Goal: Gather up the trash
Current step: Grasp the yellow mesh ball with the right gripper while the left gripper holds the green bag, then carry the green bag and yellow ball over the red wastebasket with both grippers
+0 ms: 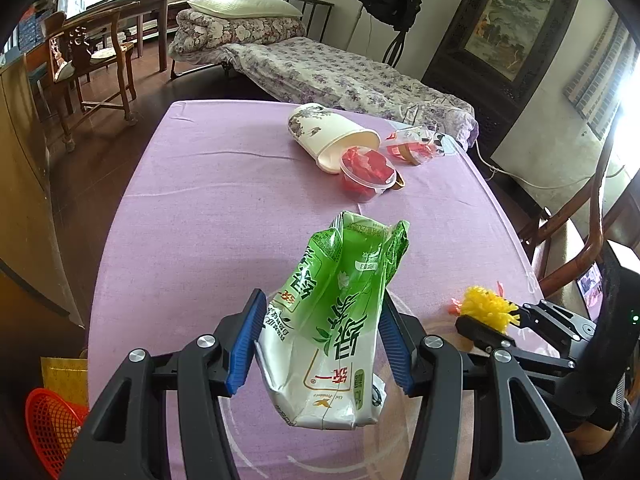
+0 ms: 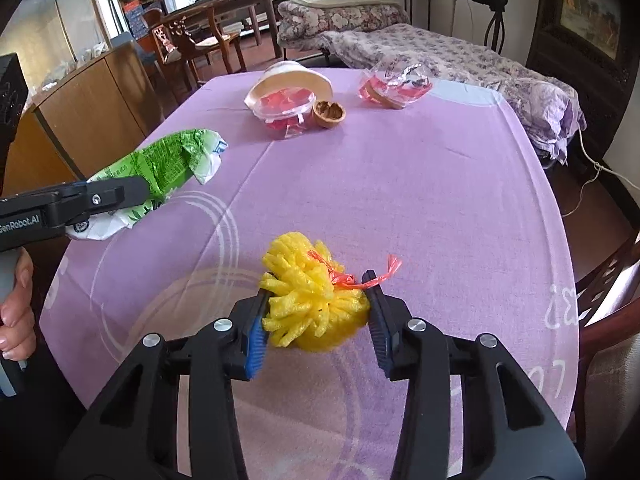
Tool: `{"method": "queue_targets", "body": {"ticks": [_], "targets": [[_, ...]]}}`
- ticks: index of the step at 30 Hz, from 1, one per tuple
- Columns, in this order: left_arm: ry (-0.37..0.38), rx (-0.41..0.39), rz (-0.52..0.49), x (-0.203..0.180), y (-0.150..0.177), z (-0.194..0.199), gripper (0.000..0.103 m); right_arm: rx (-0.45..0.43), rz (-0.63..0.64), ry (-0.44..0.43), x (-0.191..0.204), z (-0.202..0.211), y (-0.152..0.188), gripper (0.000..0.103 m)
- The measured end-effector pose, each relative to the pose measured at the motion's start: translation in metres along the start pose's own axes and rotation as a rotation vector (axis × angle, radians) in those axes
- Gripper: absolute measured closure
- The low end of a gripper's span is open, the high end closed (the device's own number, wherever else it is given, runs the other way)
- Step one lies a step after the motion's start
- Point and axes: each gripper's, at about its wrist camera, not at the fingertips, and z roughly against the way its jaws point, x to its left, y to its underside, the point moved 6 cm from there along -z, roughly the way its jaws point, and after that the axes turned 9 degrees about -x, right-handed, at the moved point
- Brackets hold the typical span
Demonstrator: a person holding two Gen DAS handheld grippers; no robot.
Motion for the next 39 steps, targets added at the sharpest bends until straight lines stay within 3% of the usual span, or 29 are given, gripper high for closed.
{"method": "queue_targets", "body": {"ticks": [9, 15, 25, 31, 39], "targets": [[-0.029, -0.014, 0.019, 0.002, 0.006, 0.013, 0.048, -0.019, 0.000, -0.040, 0.014, 0.008, -0.001, 0.063], [-0.007, -0.064, 0.031, -0.004, 0.013, 0.058, 0.048, -0.040, -0.021, -0.086, 0.026, 0.025, -0.004, 0.063], [-0.072, -0.155, 0.080, 0.028, 0.018, 0.140, 0.048, -0.069, 0.031, -0.160, 0.065, 0.054, -0.007, 0.063], [-0.141, -0.207, 0.120, 0.069, 0.024, 0.182, 0.048, -0.065, 0.129, -0.245, 0.119, 0.064, -0.017, 0.063], [-0.281, -0.224, 0.219, 0.143, 0.051, 0.220, 0.049, -0.021, 0.323, -0.393, 0.229, 0.058, -0.026, 0.063]]}}
